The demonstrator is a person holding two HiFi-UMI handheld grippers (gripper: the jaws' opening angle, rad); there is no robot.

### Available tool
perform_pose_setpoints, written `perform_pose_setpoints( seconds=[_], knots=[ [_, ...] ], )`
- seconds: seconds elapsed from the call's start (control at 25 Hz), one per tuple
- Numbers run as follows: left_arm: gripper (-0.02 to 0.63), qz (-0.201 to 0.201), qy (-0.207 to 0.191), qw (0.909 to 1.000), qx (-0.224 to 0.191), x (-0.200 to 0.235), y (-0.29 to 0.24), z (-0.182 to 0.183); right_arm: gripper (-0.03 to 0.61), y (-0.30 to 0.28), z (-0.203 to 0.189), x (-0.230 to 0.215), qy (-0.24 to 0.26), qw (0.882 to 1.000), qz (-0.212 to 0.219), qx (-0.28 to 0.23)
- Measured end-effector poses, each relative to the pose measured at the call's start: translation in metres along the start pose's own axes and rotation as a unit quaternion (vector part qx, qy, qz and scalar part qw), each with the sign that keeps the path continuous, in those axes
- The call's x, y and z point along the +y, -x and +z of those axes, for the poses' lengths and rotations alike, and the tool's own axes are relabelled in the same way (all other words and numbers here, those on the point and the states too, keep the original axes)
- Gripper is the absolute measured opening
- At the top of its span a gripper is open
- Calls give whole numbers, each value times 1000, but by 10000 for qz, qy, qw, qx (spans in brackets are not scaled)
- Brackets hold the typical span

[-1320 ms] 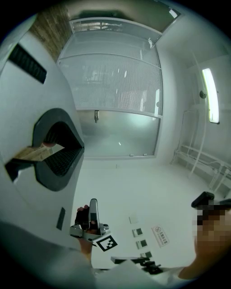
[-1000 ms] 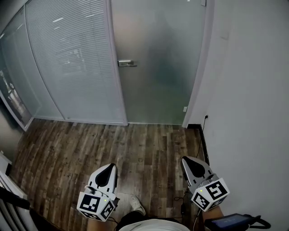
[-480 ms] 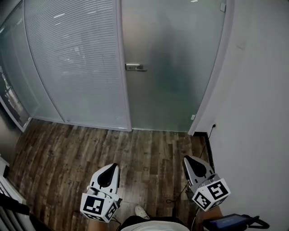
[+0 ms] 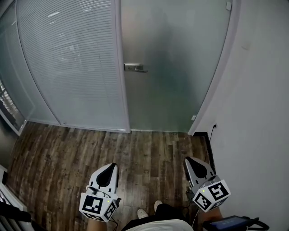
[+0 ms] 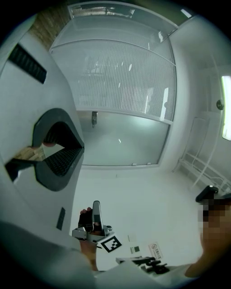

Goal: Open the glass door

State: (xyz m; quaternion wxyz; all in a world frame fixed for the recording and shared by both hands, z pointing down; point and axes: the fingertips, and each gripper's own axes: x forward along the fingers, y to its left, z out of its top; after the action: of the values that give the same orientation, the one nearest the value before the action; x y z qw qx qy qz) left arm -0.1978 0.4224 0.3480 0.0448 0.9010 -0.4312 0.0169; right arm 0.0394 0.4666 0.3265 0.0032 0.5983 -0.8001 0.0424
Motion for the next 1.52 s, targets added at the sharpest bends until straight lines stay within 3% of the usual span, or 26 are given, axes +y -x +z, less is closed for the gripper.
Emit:
perform_pose_setpoints(
  seconds=[0.24,0.48,0.88,1.12,1.52],
  knots=[
    [-2,-210,-111,9997,107,0,-36,0,2,-30,5,-21,-49,10000,41,-44],
    [-2,-126,-110,9998,84,20,-85,9,2,-84,10,-42,18,9994,330,-69],
    [-2,262,-4,9995,-162,37,-212,36,2,-175,27,-135,67,9975,698,-86],
    [-2,374,-20,9993,-43,30,-275,44,2,-215,34,-194,-71,9965,830,-55],
    [-2,397,-106,9990,170,39,-335,36,2,-262,12,-237,-391,9954,871,57]
  ],
)
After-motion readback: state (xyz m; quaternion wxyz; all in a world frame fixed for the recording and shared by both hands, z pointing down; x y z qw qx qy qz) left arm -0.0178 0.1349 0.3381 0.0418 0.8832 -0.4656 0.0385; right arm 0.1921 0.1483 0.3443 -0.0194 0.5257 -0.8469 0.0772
